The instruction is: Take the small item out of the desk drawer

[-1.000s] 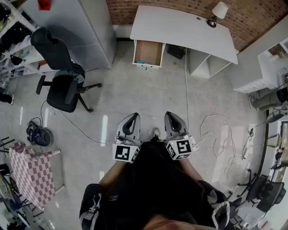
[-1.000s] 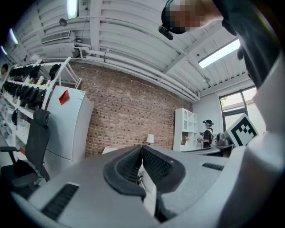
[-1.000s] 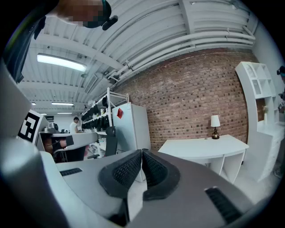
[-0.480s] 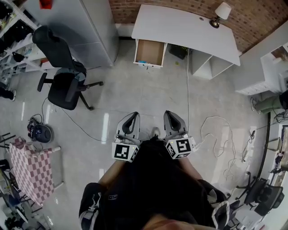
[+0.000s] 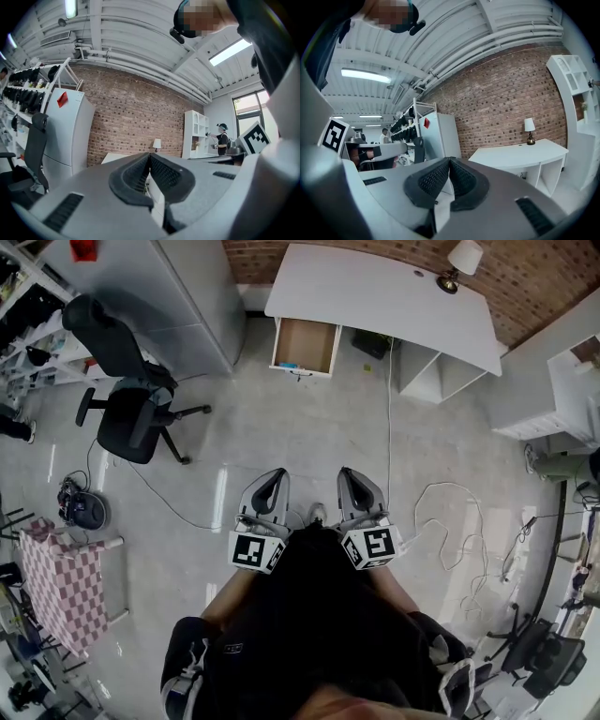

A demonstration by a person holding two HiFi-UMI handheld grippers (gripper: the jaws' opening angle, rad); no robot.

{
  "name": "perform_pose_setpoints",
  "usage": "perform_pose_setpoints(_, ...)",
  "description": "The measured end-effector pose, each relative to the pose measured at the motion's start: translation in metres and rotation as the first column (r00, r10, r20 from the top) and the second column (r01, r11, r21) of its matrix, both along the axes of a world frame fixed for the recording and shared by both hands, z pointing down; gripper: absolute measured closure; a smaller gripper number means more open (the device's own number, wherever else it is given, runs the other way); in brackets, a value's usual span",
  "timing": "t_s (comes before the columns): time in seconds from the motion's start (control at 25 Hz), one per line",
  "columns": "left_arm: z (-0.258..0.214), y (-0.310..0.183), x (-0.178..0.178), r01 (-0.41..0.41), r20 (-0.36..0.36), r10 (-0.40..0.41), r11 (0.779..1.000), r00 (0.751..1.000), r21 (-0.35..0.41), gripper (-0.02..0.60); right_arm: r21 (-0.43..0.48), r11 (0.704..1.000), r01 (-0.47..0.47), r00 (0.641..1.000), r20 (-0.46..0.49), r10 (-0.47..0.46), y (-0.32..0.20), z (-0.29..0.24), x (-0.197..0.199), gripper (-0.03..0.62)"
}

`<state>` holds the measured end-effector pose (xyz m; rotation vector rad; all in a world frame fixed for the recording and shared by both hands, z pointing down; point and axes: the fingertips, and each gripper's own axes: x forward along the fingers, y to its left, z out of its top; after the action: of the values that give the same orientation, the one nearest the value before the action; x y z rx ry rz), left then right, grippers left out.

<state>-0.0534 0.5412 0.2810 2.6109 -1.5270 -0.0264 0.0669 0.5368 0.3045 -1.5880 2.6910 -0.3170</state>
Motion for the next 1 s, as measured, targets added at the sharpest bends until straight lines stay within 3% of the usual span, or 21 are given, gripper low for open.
perform_pose_setpoints(0.2,0.006,0.0,0.024,0.028,0.009,-0.028,1.0,1.0,-0.01,0.572,0.012,0.999,0.039,0.999,-0.017,-0.038,-0.006,0.007,0.025,0.566)
perform_pose_setpoints(0.56,0.028,-0.036,0.028,0.04,0.018,-0.039,0.997,0.999,-0.068,0.572,-0.002,0.999,0.04,0.999,-0.011,-0.04,-0.049,0.016,0.029,0.566)
perform_pose_setpoints(0.8,0.046,-0.088,0.015,0.047,-0.008,-0.048,0.994,0.999,-0.103,0.572,-0.022,0.999,0.035,0.998,-0.044,-0.036,-0.089,0.027,0.021,0.566)
perform_pose_setpoints(1.0,0.047,-0.165,0.015,0.008,-0.042,-0.012,0.996,0.999,-0.093,0.572,-0.053,0.998,0.018,0.997,-0.074,-0.021,-0.15,0.031,0.009,0.566)
